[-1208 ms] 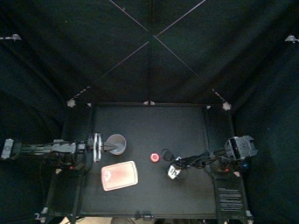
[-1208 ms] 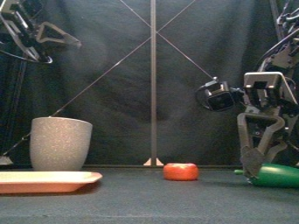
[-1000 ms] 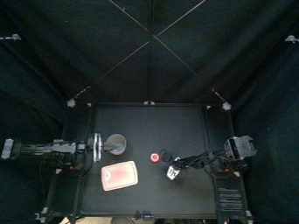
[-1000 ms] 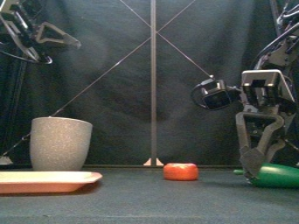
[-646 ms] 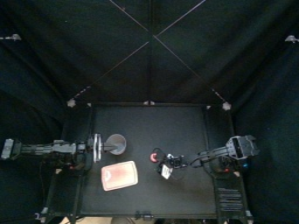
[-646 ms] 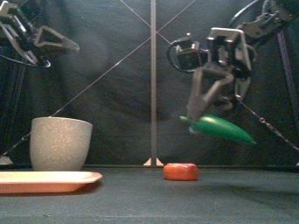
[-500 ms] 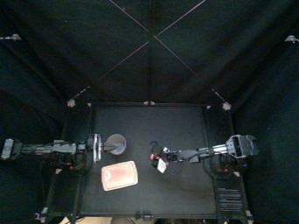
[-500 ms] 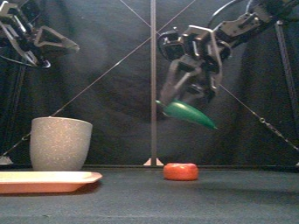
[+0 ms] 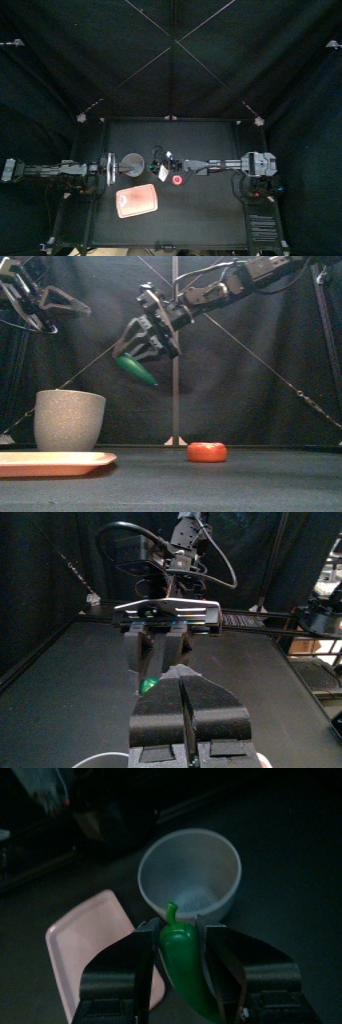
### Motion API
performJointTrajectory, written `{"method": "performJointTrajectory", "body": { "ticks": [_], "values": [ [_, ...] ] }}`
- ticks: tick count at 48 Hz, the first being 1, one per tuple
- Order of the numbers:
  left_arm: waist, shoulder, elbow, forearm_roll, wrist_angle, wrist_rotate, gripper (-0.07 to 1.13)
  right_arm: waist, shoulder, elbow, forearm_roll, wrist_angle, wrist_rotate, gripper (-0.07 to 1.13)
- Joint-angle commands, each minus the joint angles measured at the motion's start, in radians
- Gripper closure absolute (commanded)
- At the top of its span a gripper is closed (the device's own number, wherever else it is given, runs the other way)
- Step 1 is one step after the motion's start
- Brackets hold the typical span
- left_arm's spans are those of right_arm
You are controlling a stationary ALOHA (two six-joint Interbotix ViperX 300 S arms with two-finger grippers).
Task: Pick the green pepper then place it in the grey bowl
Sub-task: Place green pepper in the grey bowl
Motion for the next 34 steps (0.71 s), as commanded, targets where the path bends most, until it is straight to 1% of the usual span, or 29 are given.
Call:
{"method": "performJointTrajectory", "body": {
  "ticks": [1, 11, 20, 26, 34],
  "values": [
    [0.000, 0.003, -0.015, 0.000, -0.011, 0.002, 1.00, -0.012, 0.037, -0.130, -0.026, -0.008, 0.002, 0.36],
    [0.000, 0.003, -0.014, 0.000, -0.012, 0.003, 1.00, -0.014, 0.150, -0.311, -0.051, -0.006, 0.000, 0.36],
    [0.005, 0.003, -0.011, 0.000, -0.012, 0.006, 1.00, -0.006, 0.255, -0.448, -0.052, 0.000, 0.002, 0.36],
    [0.005, 0.003, -0.012, 0.000, -0.012, 0.005, 1.00, -0.006, 0.308, -0.515, -0.054, 0.066, -0.002, 0.36],
    [0.005, 0.003, -0.012, 0.002, -0.012, 0.006, 1.00, -0.003, 0.341, -0.558, -0.054, 0.172, -0.002, 0.35]
  ]
}}
